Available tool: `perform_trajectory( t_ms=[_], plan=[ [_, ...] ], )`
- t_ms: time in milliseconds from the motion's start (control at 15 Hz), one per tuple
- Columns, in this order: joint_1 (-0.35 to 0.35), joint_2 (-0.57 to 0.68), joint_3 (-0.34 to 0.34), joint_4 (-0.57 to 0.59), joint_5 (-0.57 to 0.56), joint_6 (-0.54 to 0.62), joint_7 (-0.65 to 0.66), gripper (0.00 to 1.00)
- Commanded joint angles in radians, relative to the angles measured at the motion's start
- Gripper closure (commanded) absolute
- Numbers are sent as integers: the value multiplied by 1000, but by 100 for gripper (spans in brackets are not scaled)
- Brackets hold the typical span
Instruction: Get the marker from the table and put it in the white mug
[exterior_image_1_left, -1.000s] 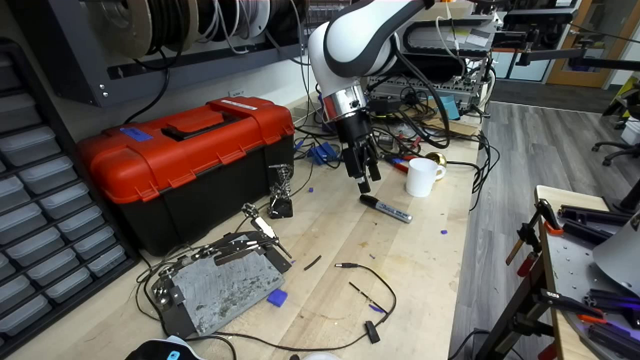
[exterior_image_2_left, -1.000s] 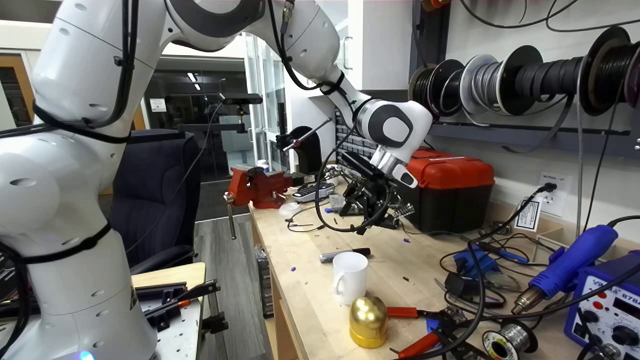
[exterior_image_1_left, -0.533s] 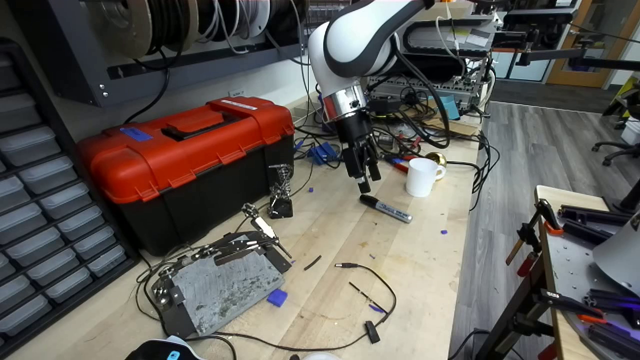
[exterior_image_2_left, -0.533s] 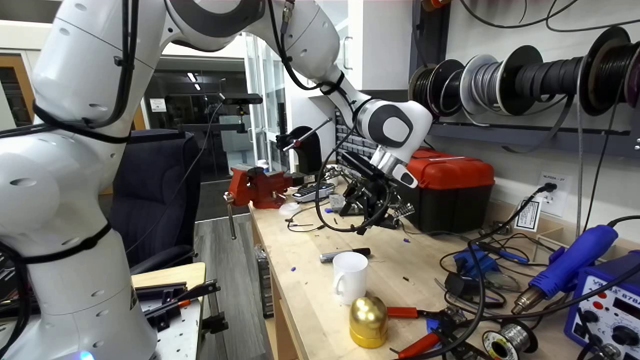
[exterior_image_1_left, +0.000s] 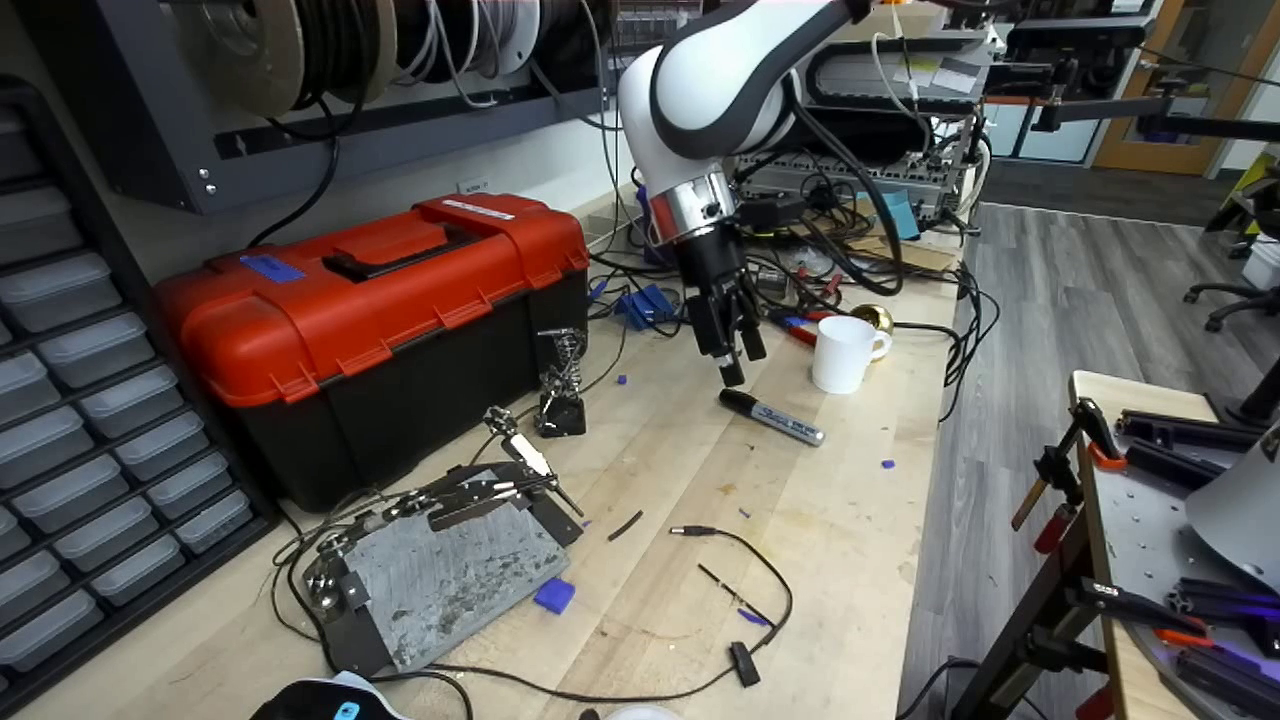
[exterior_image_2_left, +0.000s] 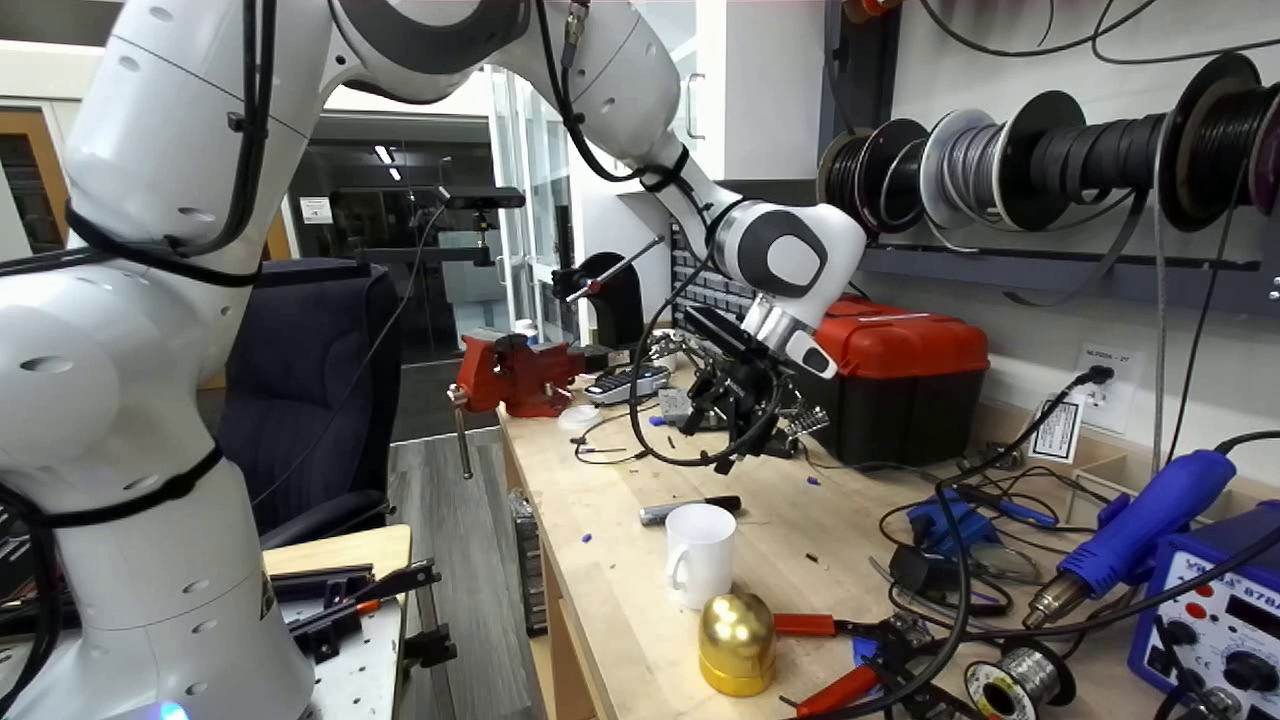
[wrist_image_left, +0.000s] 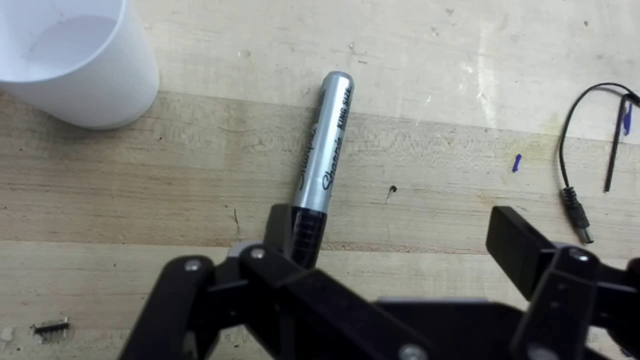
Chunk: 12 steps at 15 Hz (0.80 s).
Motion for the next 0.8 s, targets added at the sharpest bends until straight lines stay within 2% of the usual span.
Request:
perform_trajectory(
  t_ms=[0,733],
  plan=[
    [21,-19,-15,-42,-16,39,65,0],
    [44,-14,-33,-97,-51,99,176,0]
  ],
)
